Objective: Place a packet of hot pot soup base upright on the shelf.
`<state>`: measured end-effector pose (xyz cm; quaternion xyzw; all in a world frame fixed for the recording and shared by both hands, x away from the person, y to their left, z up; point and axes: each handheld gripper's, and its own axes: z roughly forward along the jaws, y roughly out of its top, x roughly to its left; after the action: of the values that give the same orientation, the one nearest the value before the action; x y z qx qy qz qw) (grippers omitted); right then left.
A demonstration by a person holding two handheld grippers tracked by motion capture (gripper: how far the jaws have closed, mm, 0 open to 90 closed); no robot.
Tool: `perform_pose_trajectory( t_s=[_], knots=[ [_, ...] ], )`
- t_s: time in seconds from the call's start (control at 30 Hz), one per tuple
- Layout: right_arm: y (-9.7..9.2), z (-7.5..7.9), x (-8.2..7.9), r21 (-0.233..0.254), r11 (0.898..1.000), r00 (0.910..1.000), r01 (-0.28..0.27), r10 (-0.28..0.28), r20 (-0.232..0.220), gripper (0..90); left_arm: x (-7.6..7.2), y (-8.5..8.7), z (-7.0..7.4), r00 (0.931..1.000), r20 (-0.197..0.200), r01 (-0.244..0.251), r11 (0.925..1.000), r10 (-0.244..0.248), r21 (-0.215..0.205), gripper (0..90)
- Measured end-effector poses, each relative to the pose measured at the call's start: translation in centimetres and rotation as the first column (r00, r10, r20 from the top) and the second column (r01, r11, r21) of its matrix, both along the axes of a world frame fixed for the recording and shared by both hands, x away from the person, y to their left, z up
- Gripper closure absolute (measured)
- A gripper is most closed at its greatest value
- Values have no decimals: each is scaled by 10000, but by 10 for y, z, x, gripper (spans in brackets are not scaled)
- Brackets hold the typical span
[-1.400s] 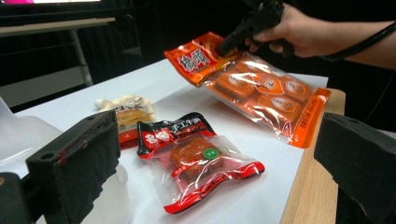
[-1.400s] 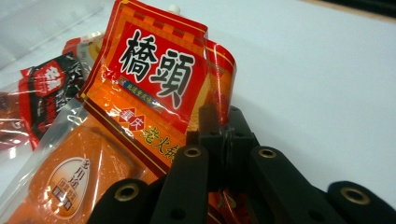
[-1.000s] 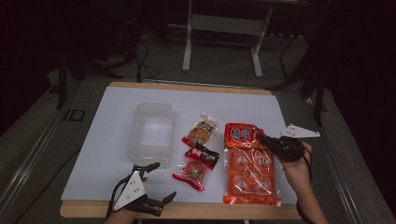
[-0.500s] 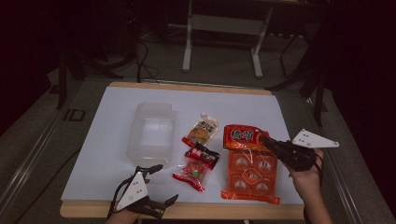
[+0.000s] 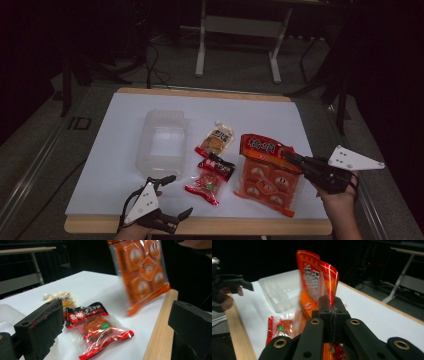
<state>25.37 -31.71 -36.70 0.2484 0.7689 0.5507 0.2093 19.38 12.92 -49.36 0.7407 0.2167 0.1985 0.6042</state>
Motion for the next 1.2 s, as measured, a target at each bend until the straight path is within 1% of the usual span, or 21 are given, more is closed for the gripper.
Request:
perform_pose_trajectory(
  t_s=[0.07,0.13,0.2,0.23,0.3,0.33,0.37,0.43,0.47,0.53,0.57,0.6,0.73,0.8,0.83,0.87,0.9,0.93,1.0,1.1,1.2],
  knots=[
    [2,5,-1,52,10000,9998,-71,70,160,889,1,-1,3,10000,70,-35,10000,35,33,7],
    [5,10,0,21,10000,9996,-77,76,288,889,2,-2,6,10000,44,-53,10000,53,20,7],
    [7,14,1,-40,10000,9993,37,-35,383,889,4,-3,10,10000,-67,20,9999,-21,-148,7],
    [8,16,1,-41,10000,9992,44,-43,403,889,4,-3,10,10000,-67,20,9999,-21,-148,7],
    [10,21,2,-10,10000,9989,92,-91,469,889,8,-3,17,9996,-237,117,9992,-126,-387,7],
    [10,21,2,-10,10000,9989,92,-91,469,889,8,-3,17,9996,-237,117,9992,-126,-387,7],
    [11,23,2,-23,10000,9986,72,-70,523,889,12,-3,21,9987,-474,187,9986,-211,-500,7],
    [14,29,0,-18,10000,9981,-82,83,606,889,15,-5,25,9962,-826,234,9988,-269,-436,7],
    [16,31,0,-4,9999,9979,-156,156,630,889,18,-6,27,9951,-923,311,9988,-344,-369,7],
    [20,35,-1,25,9995,9977,-318,316,598,889,21,-9,31,9929,-1030,562,9976,-602,-414,7],
    [22,36,-1,93,9990,9974,-428,422,586,889,22,-11,33,9931,-995,582,9976,-617,-380,7],
    [24,37,-1,129,9984,9969,-543,534,582,889,23,-13,35,9939,-868,660,9974,-683,-298,7],
    [33,43,-4,106,9968,9942,-795,785,729,889,29,-18,45,9930,-736,908,9957,-920,-192,7],
    [38,45,-5,47,9957,9925,-922,915,813,889,33,-20,52,9943,-695,803,9967,-811,-138,7],
    [40,47,-6,-41,9954,9915,-961,960,879,889,36,-19,55,9923,-751,972,9950,-987,-228,7],
    [42,48,-6,-34,9951,9912,-986,985,880,889,40,-20,58,9863,-923,1330,9902,-1364,-420,7],
    [44,50,-7,-33,9945,9903,-1049,1048,918,889,42,-20,59,9837,-966,1480,9880,-1517,-437,7],
    [45,51,-7,-18,9942,9898,-1080,1077,933,889,45,-22,61,9826,-941,1569,9867,-1603,-423,8],
    [48,53,-8,37,9929,9883,-1190,1181,970,889,48,-25,64,9840,-793,1577,9870,-1598,-313,8],
    [53,57,-10,22,9912,9857,-1326,1317,1049,889,55,-30,67,9837,-678,1644,9857,-1667,-375,8],
    [58,61,-11,-39,9886,9827,-1508,1503,1082,889,62,-35,70,9786,-701,1900,9805,-1933,-511,8]
  ],
)
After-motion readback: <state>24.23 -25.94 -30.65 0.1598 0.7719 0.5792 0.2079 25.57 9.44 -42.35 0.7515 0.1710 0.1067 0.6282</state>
